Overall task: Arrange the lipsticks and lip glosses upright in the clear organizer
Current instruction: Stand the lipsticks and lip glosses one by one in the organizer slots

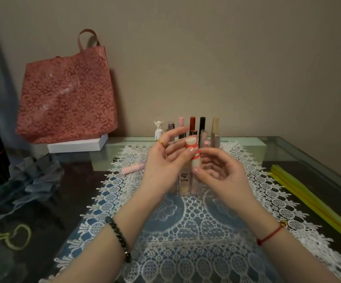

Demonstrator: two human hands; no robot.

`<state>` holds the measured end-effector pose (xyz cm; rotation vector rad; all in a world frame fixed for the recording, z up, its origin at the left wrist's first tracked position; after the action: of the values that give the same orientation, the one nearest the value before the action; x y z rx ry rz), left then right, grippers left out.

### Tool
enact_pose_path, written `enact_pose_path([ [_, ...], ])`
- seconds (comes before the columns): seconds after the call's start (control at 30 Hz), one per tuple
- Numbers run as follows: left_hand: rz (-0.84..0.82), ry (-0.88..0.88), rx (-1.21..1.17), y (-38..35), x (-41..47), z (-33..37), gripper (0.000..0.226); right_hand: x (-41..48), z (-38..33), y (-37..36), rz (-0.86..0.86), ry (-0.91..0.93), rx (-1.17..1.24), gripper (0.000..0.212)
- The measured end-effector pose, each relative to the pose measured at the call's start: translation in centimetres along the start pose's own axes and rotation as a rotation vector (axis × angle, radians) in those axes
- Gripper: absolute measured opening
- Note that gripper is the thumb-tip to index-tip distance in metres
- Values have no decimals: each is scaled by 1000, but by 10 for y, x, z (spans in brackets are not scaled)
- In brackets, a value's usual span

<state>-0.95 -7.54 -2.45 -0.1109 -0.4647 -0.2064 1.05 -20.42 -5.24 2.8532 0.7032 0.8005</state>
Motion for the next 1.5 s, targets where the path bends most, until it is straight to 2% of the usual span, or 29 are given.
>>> enact_pose_path([
  [0.17, 44, -52, 103, -9, -1, -9, 30, 2, 0, 12, 36, 8, -49, 38],
  [0.27, 4, -43, 140, -18, -5, -18, 26, 3, 0, 22, 68, -3, -89, 41],
  [0.43, -148, 48, 300, -27, -13, -35, 39, 3, 1, 34, 87, -25, -82, 40],
  [0.63, -189, 146, 420, -29, -20, -46, 49, 3, 9, 36, 122, -72, -196, 29],
  [0.9, -196, 227, 399, -33, -26, -62, 64, 3, 22, 34, 120, -127, -283, 28],
  [1.03, -203, 260, 329, -32, -26, -66, 64, 4, 29, 33, 125, -153, -317, 33],
  [1.5, -226, 299, 249, -31, -25, -74, 63, 2, 33, 31, 89, -201, -434, 22],
])
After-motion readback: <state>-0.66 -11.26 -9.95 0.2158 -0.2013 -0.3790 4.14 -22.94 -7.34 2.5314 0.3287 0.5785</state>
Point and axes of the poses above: each hand's wrist, its own x-axis towards the middle knuckle, its own y-axis out of the back of the hand, z = x × y, the point moved 2 cm from there along x, towards the middle knuckle, and after that the axes turned 14 degrees about -z, right-handed, at the moved point
